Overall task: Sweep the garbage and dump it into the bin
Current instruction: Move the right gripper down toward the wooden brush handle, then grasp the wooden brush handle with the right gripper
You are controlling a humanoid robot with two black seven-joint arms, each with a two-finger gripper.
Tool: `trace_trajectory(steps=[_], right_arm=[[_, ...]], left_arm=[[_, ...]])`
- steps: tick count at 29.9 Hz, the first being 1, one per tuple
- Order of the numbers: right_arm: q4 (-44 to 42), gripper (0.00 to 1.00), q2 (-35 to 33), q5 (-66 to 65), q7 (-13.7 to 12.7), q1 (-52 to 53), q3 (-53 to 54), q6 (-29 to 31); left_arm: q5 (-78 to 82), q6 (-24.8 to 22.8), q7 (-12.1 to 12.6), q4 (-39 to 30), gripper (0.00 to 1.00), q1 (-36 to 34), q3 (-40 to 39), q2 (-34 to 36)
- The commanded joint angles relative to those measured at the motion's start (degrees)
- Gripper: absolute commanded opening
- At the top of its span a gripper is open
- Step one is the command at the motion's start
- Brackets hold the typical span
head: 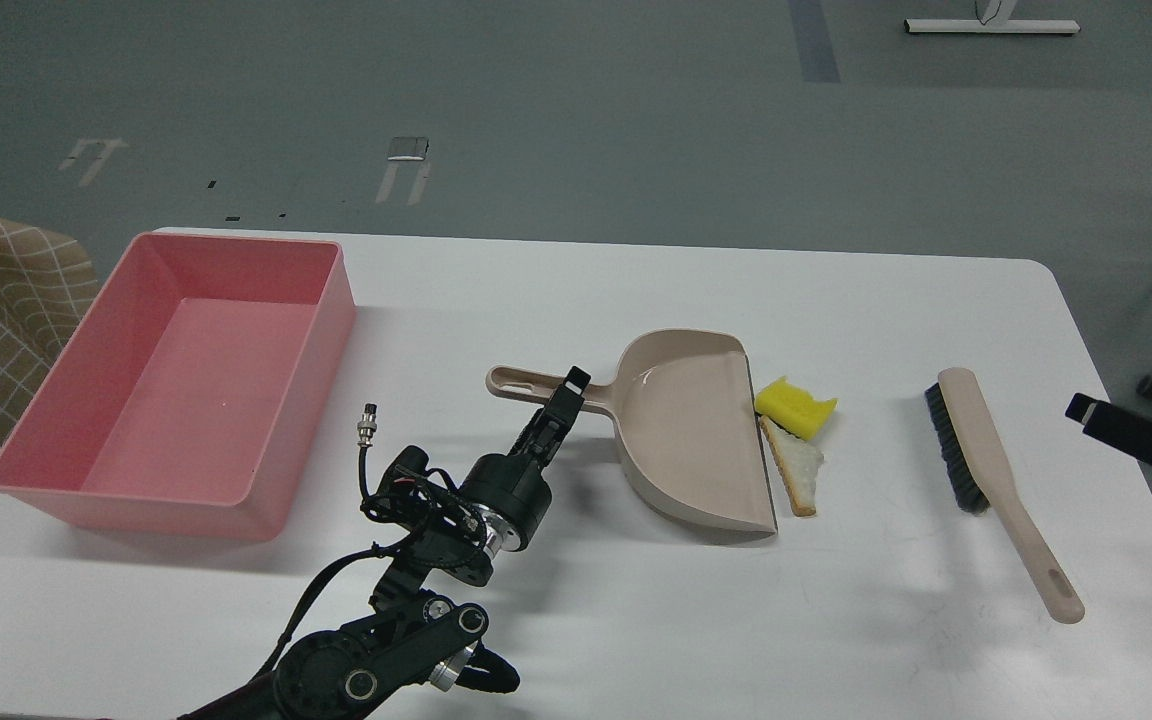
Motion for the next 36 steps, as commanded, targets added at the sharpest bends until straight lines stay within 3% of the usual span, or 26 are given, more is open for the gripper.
trace_trajectory(steps=[1,16,32,36], right_arm=[[-0.01,0.99,0.21,-4.18,0.07,0.52,-4.04,0.01],[-0.01,0.97,1.96,-10.16,-0.02,2.10,-11.69,0.01],[-0.01,0.96,4.78,-12.27,-0.02,2.28,-12.22,0.01],[-0.10,0.96,5.30,-12.28,-0.02,2.28,-12.04,0.01]], left_arm=[[-0.05,0.00,0.00,0.00,0.37,-0.01,0.00,-0.10],[-0.13,0.00,-0.09,0.09,0.37,0.00,0.00,0.43],[-0.05,0.00,-0.09,0.09,0.37,-0.27,0.00,0.43],[0.04,0.00,-0.17,0.09,0.25,-0.27,0.09,0.51]])
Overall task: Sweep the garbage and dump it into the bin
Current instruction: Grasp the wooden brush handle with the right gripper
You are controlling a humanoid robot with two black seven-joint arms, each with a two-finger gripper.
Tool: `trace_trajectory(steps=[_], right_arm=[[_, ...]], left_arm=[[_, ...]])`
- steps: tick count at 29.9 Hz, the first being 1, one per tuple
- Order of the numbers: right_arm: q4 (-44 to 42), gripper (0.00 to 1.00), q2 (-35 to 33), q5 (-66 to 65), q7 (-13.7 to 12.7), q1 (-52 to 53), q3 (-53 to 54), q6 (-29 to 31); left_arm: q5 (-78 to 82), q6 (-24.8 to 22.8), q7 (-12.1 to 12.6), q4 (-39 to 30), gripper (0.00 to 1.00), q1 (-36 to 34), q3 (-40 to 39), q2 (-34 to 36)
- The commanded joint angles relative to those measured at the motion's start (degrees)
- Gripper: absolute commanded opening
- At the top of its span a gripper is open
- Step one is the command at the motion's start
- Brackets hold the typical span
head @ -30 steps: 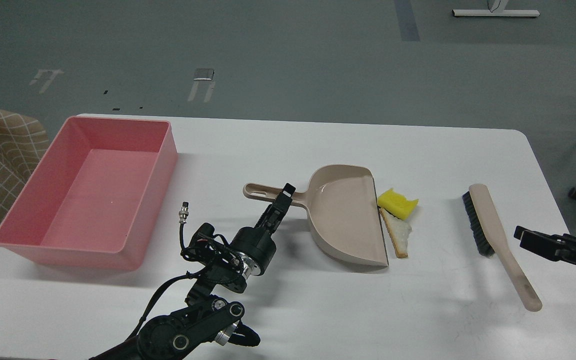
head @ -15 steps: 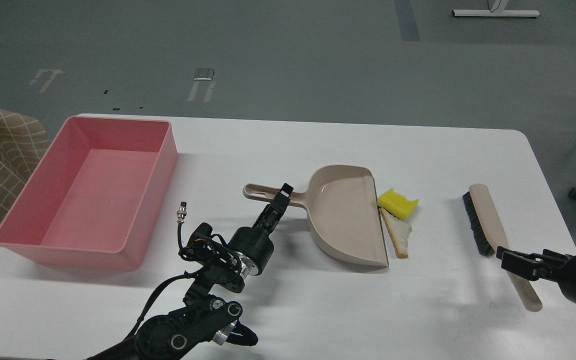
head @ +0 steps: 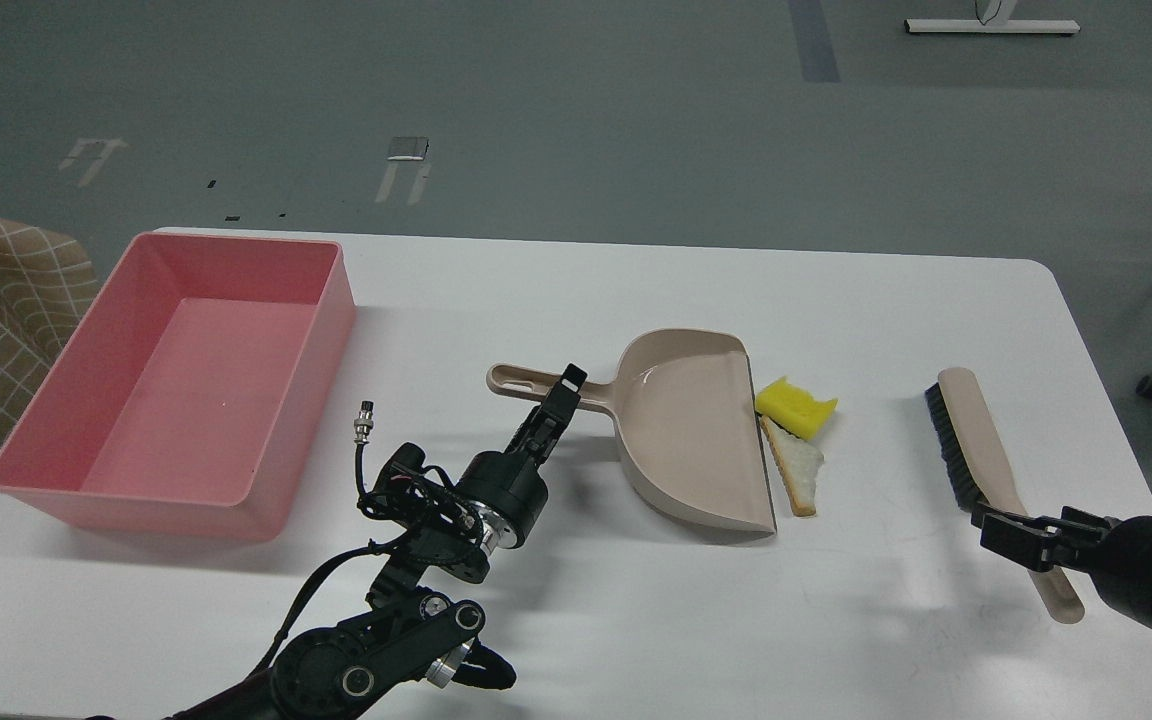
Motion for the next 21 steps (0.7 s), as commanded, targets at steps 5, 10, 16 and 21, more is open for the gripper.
trace_trajectory(steps=[5,10,16,21], right_arm=[[-0.04,0.96,1.00,-0.07,0.00,0.00,0.54,0.00],[-0.04,0.96,1.17,-0.07,-0.09,0.09,0.72,0.00],[-0.04,0.96,1.17,0.01,-0.09,0.09,0.72,0.00],[-0.04,0.96,0.65,0.19,0.00,0.17,0.72,0.00]], left_arm=[[-0.01,0.00,-0.08,0.00,0.22,0.03,0.07,0.05],[0.08,0.00,-0.08,0.00,0.21,0.29,0.07,0.05],[0.08,0.00,-0.08,0.00,0.21,0.29,0.07,0.05],[0.08,0.00,-0.08,0.00,0.21,0.21,0.07,0.05]])
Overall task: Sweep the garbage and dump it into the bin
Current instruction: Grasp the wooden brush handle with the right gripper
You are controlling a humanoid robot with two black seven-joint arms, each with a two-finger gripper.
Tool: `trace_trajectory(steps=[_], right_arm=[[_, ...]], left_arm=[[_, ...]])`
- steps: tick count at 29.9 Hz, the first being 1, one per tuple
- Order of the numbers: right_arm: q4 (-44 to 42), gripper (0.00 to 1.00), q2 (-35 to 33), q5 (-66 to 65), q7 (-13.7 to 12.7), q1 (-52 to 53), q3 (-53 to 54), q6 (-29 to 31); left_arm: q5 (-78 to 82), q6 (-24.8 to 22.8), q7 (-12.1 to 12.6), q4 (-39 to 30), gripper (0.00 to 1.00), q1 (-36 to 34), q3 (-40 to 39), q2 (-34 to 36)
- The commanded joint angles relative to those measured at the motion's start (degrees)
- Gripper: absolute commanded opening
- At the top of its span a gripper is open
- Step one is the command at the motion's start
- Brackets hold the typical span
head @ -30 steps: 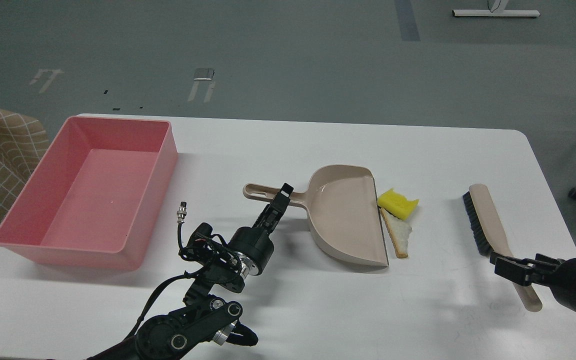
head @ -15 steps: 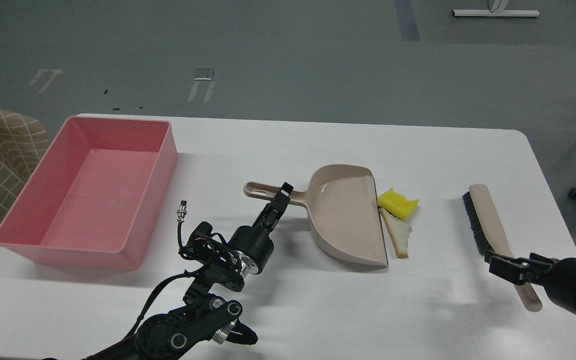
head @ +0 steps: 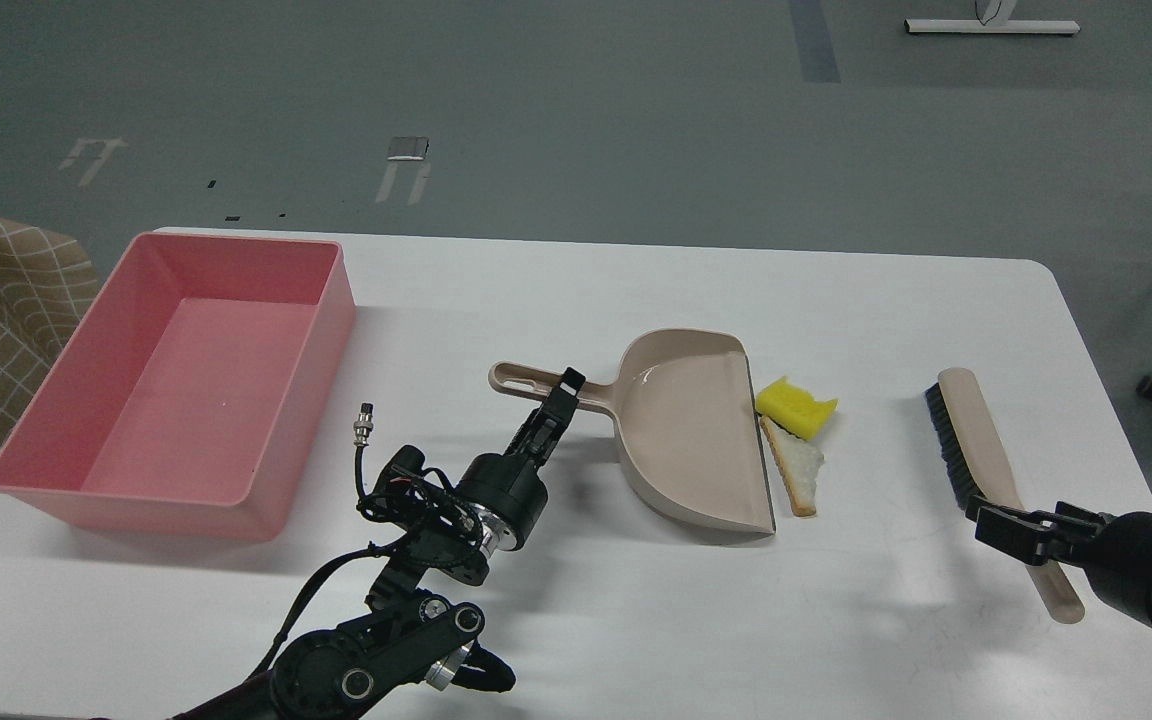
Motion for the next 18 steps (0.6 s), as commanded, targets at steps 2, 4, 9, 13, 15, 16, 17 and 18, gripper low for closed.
trace_trajectory(steps=[2,4,9,13,15,16,17,18], right_arm=[[-0.11,0.96,-0.62,0.11,0.02,-0.06,-0.17,0.00],[-0.20,0.96,-0.71,0.02,0.02,-0.15,-0.26,0.00],[-0.55,0.96,-1.41,-0.25,0.02,-0.24,-0.61,0.00],[-1.08,0.96,-1.06,-2.87,0.02,-0.15,-2.11,0.00],[-1.08,0.96,-0.80,-3.94,0.02,-0.06,-2.90,0.00],[-1.08,0.96,-0.62,-4.02,0.02,-0.06,-3.16,0.00],[-1.08,0.96,-0.36,-4.29,0.02,-0.06,-3.16,0.00],[-1.08,0.96,-0.18,-4.29,0.02,-0.06,-3.16,0.00]], left_arm=[[0.00,0.00,0.00,0.00,0.21,-0.06,0.00,0.09],[0.00,0.00,0.00,0.00,0.21,-0.14,0.00,0.17],[0.00,0.00,0.00,0.00,0.22,-0.06,0.00,0.26],[0.00,0.00,0.00,0.00,0.22,-0.14,0.00,0.26],[0.00,0.00,0.00,0.00,0.22,-0.23,0.00,0.26],[0.00,0.00,0.00,0.00,0.22,-0.32,0.00,0.26],[0.00,0.00,0.00,0.00,0.22,-0.32,0.00,0.26],[0.00,0.00,0.00,0.00,0.22,-0.32,0.00,0.26]])
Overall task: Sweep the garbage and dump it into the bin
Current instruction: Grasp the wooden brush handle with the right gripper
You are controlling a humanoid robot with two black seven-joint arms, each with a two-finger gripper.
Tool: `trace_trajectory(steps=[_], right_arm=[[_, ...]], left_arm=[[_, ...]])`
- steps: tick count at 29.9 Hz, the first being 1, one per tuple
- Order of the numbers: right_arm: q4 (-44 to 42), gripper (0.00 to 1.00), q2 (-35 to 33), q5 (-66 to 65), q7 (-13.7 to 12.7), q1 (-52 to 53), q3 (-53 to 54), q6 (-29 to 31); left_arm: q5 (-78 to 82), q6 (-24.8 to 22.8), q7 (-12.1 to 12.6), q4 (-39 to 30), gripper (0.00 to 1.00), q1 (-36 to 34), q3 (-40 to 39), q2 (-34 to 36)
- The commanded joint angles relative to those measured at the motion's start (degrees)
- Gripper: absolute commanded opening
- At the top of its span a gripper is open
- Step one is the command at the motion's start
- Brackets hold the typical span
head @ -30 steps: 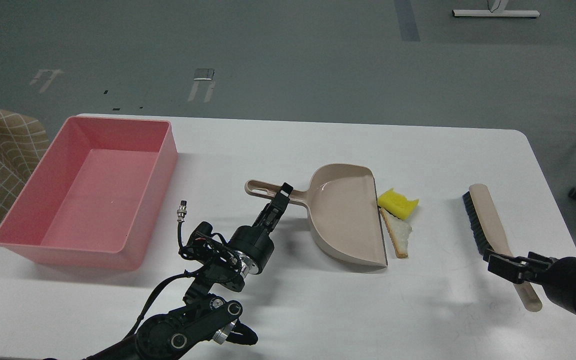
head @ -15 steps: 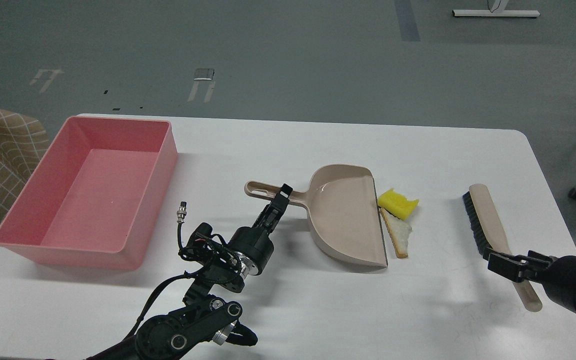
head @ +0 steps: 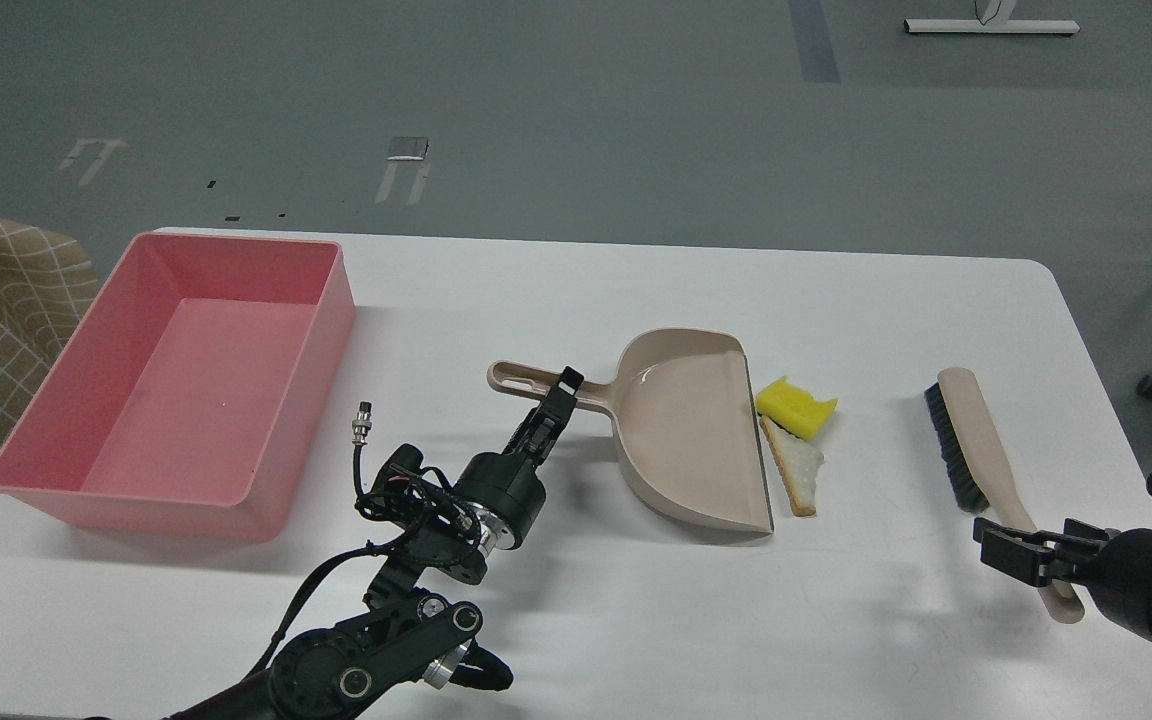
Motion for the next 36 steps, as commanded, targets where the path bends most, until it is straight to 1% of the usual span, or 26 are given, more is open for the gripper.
trace_trajectory(steps=[1,4,8,9,10,13,23,25,28,32,36], right_arm=[[-0.02,0.95,0.59,-0.52,0.00,0.03,-0.28,0.00],[-0.01,0.94,2.00,-0.61,0.00,0.21,-0.28,0.00],[0.25,0.91,2.09,-0.61,0.00,0.73,-0.19,0.00],[0.34,0.88,2.00,-0.69,0.00,0.73,-0.19,0.00],[0.25,0.82,1.74,-0.69,0.00,0.82,-0.19,0.00],[0.25,0.72,1.56,-0.78,-0.18,0.73,-0.28,0.00],[0.25,0.71,1.65,-1.05,-0.27,0.21,-0.37,0.00],[0.25,0.67,1.74,-1.05,-0.27,0.21,-0.37,0.00],[0.25,0.64,1.83,-0.96,-0.36,0.21,-0.28,0.00],[0.16,0.61,1.91,-1.05,-0.36,0.12,-0.37,0.00],[0.16,0.61,2.09,-1.05,-0.53,0.12,-0.37,0.00]], left_arm=[[0.00,0.00,0.00,0.00,0.22,-0.08,-0.09,-0.02],[0.00,0.00,0.00,0.00,0.22,-0.17,0.00,-0.02],[0.00,0.00,0.00,0.00,0.22,-0.17,0.00,-0.02],[0.00,0.00,0.00,0.00,0.22,-0.17,0.00,-0.02],[0.00,0.00,0.00,0.00,0.22,-0.26,0.00,-0.02],[0.00,0.00,0.00,0.00,0.22,-0.43,0.00,-0.02],[0.08,0.00,0.09,0.18,0.22,-0.43,0.18,-0.11],[0.00,0.00,0.09,0.61,0.22,-0.61,1.49,-0.11],[0.00,0.00,0.00,0.97,0.22,-0.61,2.28,-0.11],[0.00,0.00,0.09,0.97,0.22,-0.61,2.29,-0.11],[0.00,0.00,0.00,0.97,0.22,-0.52,2.29,-0.11]])
